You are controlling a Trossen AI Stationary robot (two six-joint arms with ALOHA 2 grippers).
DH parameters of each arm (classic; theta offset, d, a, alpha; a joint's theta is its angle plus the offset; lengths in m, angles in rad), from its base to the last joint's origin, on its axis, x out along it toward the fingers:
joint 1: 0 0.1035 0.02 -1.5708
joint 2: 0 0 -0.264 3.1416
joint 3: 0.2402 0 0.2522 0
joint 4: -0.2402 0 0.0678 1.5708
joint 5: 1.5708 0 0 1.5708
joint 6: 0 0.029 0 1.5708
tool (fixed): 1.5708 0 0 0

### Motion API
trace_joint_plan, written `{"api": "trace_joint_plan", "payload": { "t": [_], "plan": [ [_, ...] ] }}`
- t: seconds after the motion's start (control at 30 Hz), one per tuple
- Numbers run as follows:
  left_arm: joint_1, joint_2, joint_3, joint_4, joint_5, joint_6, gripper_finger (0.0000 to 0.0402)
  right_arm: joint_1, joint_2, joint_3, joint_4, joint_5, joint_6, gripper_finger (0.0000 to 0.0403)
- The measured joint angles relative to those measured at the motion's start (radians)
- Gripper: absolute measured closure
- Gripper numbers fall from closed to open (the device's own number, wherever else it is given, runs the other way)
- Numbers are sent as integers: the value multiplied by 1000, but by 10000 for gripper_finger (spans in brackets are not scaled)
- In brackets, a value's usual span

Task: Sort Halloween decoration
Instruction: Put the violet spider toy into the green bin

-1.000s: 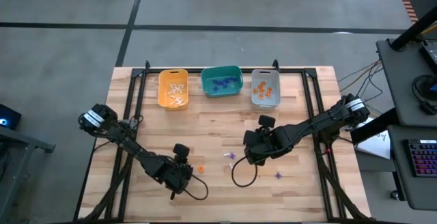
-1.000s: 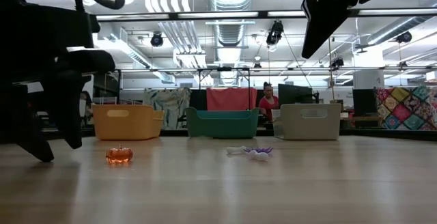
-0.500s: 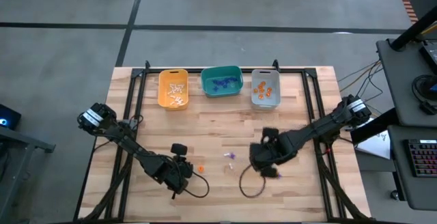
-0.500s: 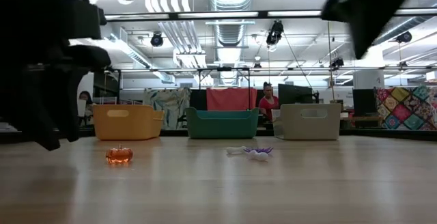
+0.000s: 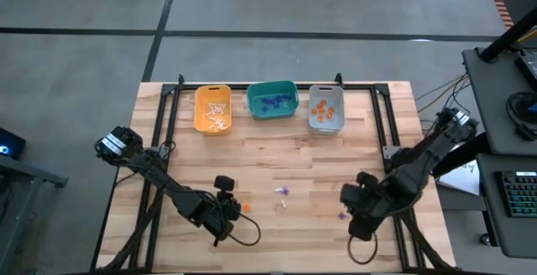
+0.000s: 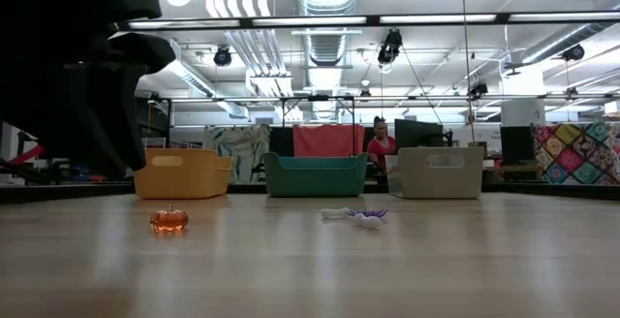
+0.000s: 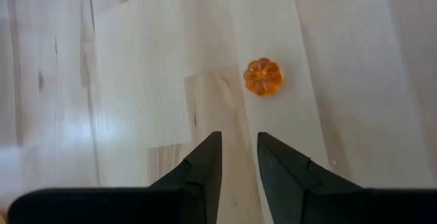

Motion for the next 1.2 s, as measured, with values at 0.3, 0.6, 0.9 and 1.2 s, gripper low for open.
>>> {"api": "trace_joint_plan", "payload": {
  "t": [0.3,0.6,0.9,1.2],
  "plan": [
    [0,0,0,2,0,-39,326,0,-55,0,-3,111,40,376],
    [0,0,0,2,11,-47,326,-28,-21,0,0,121,-7,376],
    [0,0,0,1,12,-90,326,-43,44,-1,1,118,52,376],
    [0,0,0,1,12,-90,326,-90,141,-2,-5,-28,222,376]
  ]
}}
